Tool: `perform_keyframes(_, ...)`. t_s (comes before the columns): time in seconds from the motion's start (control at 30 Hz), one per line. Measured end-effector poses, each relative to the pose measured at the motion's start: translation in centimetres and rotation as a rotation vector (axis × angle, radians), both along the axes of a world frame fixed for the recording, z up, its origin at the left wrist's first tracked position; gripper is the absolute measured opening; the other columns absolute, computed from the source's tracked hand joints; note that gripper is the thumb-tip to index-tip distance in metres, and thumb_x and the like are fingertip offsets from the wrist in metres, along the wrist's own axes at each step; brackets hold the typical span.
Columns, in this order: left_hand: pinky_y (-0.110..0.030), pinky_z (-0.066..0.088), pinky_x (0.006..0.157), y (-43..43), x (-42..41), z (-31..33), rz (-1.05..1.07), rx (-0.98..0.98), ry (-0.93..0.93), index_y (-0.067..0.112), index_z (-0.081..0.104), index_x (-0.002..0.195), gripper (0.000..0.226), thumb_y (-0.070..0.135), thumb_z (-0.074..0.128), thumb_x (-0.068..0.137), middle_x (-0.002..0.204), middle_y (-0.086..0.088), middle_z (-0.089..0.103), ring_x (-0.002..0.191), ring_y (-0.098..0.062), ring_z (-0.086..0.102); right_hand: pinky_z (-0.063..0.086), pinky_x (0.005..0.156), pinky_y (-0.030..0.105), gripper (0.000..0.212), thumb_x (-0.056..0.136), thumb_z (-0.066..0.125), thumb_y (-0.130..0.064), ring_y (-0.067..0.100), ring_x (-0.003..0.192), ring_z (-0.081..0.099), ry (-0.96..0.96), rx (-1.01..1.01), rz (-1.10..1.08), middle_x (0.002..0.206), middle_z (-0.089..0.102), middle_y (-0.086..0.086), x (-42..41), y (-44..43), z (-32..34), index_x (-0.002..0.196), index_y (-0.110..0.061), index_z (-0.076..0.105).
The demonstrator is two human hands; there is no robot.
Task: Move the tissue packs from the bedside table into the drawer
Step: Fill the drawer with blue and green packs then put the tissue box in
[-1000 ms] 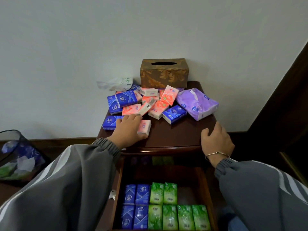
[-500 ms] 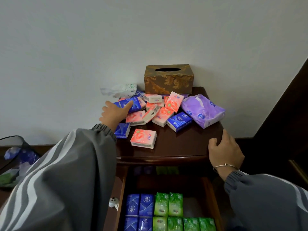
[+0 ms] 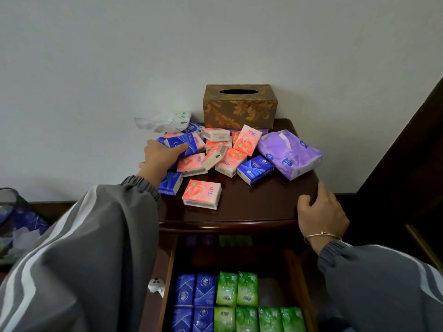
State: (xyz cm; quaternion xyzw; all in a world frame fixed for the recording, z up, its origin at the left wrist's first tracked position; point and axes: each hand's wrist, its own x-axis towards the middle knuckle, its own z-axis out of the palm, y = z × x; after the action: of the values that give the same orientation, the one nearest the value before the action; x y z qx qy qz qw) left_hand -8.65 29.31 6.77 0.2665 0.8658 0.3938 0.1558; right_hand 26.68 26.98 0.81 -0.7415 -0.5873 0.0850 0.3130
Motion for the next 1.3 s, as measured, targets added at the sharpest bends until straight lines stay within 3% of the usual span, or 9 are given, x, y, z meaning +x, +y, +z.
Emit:
perform_keyframes(0.23, -0.051, 0.045, 0.098, -1.5, 1.7, 1.2, -0.081, 0.189, 0.113, 0.013, 0.035, 0.114, 0.062, 0.044, 0.072, 0.076, 0.119, -0.011, 0.059, 0.107, -0.031, 0.06, 0.045, 0.081, 0.044, 0.054, 0.082, 0.05, -0.026, 0.04, 0.109, 0.055, -0.003, -0.009, 0.006, 0.13, 0.055, 0.016, 0.0, -0.1, 0.2, 0.134, -0.012, 0.046)
perform_keyframes(0.43, -0.017, 0.051, 0.06, -5.3, 0.8, 4.4, -0.02, 0.686, -0.186, 0.017, 0.035, 0.108, 0.044, 0.035, 0.065, 0.083, 0.098, 0.003, 0.06, 0.077, -0.002, 0.063, 0.045, 0.083, 0.045, 0.054, 0.083, 0.05, -0.026, 0.04, 0.111, 0.054, -0.009, -0.009, -0.001, 0.13, 0.055, 0.017, 0.0, -0.1, 0.2, 0.135, -0.011, 0.046)
perform_keyframes(0.63, -0.015, 0.051, 0.057, -11.9, 2.1, 2.0, 0.253, 0.888, -0.43, 0.024, 0.047, 0.096, 0.024, 0.038, 0.062, 0.084, 0.092, 0.009, 0.061, 0.072, 0.003, 0.065, 0.046, 0.082, 0.046, 0.048, 0.085, 0.05, -0.026, 0.041, 0.111, 0.051, -0.013, 0.06, 0.041, 0.128, 0.054, 0.018, -0.2, -0.4, 0.4, 0.13, -0.011, 0.048)
perform_keyframes(0.7, -0.022, 0.052, 0.063, -13.7, 2.8, 0.2, 0.327, 0.899, -0.487, 0.02, 0.052, 0.095, 0.018, 0.034, 0.061, 0.087, 0.091, 0.005, 0.063, 0.074, -0.004, 0.067, 0.044, 0.083, 0.047, 0.048, 0.085, 0.053, -0.026, 0.042, 0.112, 0.049, -0.074, 0.094, 0.06, 0.13, 0.051, 0.02, -0.1, -0.6, 0.5, 0.13, -0.009, 0.047)
perform_keyframes(0.8, -0.02, 0.05, 0.062, -15.0, 3.4, -1.8, 0.407, 0.873, -0.522, 0.021, 0.051, 0.089, 0.013, 0.03, 0.06, 0.089, 0.087, 0.009, 0.061, 0.072, -0.001, 0.062, 0.04, 0.089, 0.049, 0.047, 0.086, 0.056, -0.027, 0.041, 0.117, 0.048, -0.242, 0.17, 0.138, 0.131, 0.05, 0.022, -0.3, -0.8, 1.0, 0.128, -0.008, 0.05)
perform_keyframes(0.9, -0.023, 0.049, 0.061, -15.5, 3.4, -3.0, 0.402, 0.808, -0.578, 0.016, 0.048, 0.096, 0.025, 0.034, 0.062, 0.088, 0.086, 0.007, 0.059, 0.074, -0.004, 0.061, 0.045, 0.077, 0.043, 0.036, 0.088, 0.051, -0.032, 0.037, 0.101, 0.057, -0.375, 0.289, 0.376, 0.113, 0.061, 0.016, -1.7, -1.1, 2.4, 0.114, -0.008, 0.059)
perform_keyframes(1.0, -0.023, 0.047, 0.063, -15.6, 3.1, -3.8, 0.365, 0.729, -0.564, 0.011, 0.047, 0.11, 0.04, 0.039, 0.063, 0.086, 0.094, 0.001, 0.061, 0.075, -0.006, 0.06, 0.046, 0.079, 0.042, 0.038, 0.091, 0.051, -0.039, 0.034, 0.103, 0.057, -0.274, 0.179, 0.51, 0.112, 0.062, 0.013, -4.8, -0.2, 4.7, 0.114, -0.01, 0.058)
perform_keyframes(1.13, -0.02, 0.044, 0.061, -15.6, 3.0, -4.6, 0.306, 0.628, -0.507, 0.014, 0.041, 0.109, 0.046, 0.046, 0.062, 0.084, 0.093, 0.004, 0.058, 0.077, -0.002, 0.058, 0.045, 0.087, 0.044, 0.056, 0.087, 0.05, -0.053, 0.033, 0.113, 0.051, -0.33, -0.043, 0.502, 0.123, 0.055, 0.013, -8.1, 1.9, 6.1, 0.125, -0.012, 0.047)
perform_keyframes(1.3, -0.039, 0.054, 0.084, -14.4, 4.0, -3.6, 0.22, 0.599, -0.541, 0.001, 0.042, 0.121, 0.062, 0.046, 0.062, 0.083, 0.114, -0.013, 0.062, 0.099, -0.023, 0.064, 0.045, 0.089, 0.045, 0.066, 0.08, 0.057, -0.058, 0.035, 0.118, 0.047, -0.363, -0.198, 0.404, 0.127, 0.052, 0.016, -8.1, 4.3, 6.3, 0.126, -0.013, 0.044)
